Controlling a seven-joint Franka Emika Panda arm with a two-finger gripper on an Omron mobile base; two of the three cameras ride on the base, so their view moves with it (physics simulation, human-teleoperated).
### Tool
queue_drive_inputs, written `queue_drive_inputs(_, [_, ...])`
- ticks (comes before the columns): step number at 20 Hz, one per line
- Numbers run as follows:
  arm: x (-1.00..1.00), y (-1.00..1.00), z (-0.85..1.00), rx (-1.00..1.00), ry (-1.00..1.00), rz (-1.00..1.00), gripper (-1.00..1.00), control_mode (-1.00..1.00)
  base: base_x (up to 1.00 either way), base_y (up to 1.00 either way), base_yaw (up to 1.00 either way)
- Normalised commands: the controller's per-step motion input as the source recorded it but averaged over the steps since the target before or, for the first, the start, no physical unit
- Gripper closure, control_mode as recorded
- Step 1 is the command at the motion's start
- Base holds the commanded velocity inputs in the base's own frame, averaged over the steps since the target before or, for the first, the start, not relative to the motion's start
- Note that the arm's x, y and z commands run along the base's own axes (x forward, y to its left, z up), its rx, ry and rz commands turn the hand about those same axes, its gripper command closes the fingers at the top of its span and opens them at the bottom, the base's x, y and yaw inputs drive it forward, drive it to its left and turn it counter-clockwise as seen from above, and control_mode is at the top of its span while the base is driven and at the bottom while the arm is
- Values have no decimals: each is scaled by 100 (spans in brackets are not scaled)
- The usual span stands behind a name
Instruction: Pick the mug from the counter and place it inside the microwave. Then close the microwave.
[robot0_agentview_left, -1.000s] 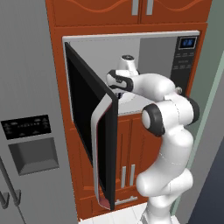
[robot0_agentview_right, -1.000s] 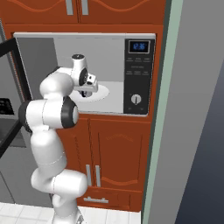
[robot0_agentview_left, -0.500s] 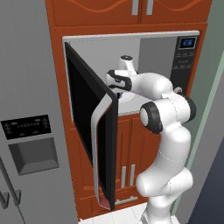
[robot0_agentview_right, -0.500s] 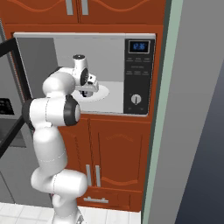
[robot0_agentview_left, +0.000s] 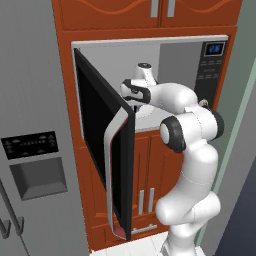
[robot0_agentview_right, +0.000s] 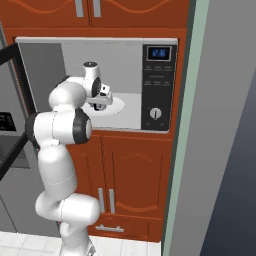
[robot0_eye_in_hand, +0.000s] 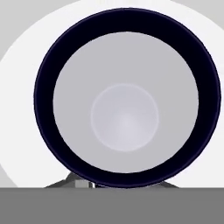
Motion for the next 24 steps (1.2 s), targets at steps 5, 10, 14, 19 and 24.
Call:
queue_drive_inputs(5, [0,0,0,0,0,-1,-100,-100,0,0,0])
queue_drive_inputs(10, [-15,-4,0,0,-2,-4,-100,-100,0,0,0])
queue_drive_inputs(14, [-68,-14,0,0,-7,-2,-100,-100,0,0,0])
queue_drive_inputs(19, [-74,-18,4,0,-11,-1,-100,-100,0,0,0])
queue_drive_inputs(24, [-68,-17,0,0,-12,0,-100,-100,0,0,0])
